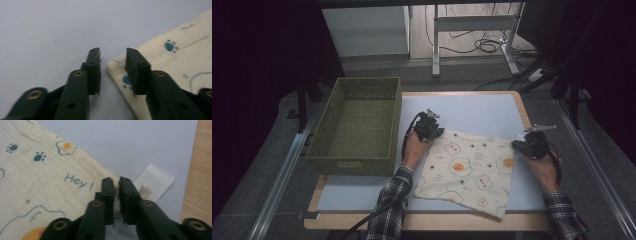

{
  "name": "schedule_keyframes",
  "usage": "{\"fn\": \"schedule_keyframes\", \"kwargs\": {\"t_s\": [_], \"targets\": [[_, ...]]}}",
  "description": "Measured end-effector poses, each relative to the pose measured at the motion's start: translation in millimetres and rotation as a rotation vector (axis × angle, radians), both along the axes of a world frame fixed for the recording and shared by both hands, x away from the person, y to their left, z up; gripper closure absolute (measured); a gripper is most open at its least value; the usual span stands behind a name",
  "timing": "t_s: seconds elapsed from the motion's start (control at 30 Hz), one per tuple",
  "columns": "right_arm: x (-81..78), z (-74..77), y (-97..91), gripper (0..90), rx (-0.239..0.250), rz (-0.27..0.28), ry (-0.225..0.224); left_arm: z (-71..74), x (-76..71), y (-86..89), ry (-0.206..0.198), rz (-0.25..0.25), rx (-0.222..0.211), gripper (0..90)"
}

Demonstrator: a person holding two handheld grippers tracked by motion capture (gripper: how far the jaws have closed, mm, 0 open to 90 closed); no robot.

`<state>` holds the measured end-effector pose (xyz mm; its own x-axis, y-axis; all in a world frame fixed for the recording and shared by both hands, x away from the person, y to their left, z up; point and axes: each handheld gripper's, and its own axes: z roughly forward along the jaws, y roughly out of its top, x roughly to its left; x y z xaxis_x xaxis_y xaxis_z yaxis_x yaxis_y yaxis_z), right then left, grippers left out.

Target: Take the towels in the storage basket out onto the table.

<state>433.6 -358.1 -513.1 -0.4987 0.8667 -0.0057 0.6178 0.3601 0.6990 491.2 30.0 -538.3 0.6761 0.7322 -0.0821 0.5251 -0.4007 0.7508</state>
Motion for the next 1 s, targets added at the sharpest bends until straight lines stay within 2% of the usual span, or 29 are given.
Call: {"fn": "schedule_keyframes", "kwargs": {"t_s": [0.07,0.17,0.4,0.53,0.63,0.73,0.9,1.0], "targets": [[0.6,-0.1,-1.1,89.1,0.006,0.008,0.002,1.4,-1.2,-2.0,0.009,-0.013,0.005,84.3],[4.9,1.0,-0.8,89.7,0.014,0.012,0.005,4.6,-0.8,-3.4,-0.021,-0.012,0.048,86.3],[30.1,7.2,3.6,89.8,0.016,-0.007,-0.026,20.4,10.3,11.6,-0.083,0.073,0.027,86.3],[45.3,17.5,8.2,89.8,0.027,-0.018,-0.065,29.3,13.9,14.6,-0.133,0.115,0.046,86.1],[51.5,28.1,12.8,89.7,0.047,-0.022,-0.088,33.8,13.6,18.2,-0.133,0.131,0.019,85.9],[49.0,32.0,18.0,89.6,0.041,0.003,-0.094,31.6,6.2,18.3,-0.141,0.118,0.046,85.7],[31.9,31.7,17.2,89.5,0.068,0.043,-0.091,27.6,-10.4,26.1,-0.137,0.112,0.003,85.5],[19.4,32.2,15.5,89.4,0.083,0.064,-0.093,27.1,-23.2,28.2,-0.147,0.102,-0.003,85.4]]}}
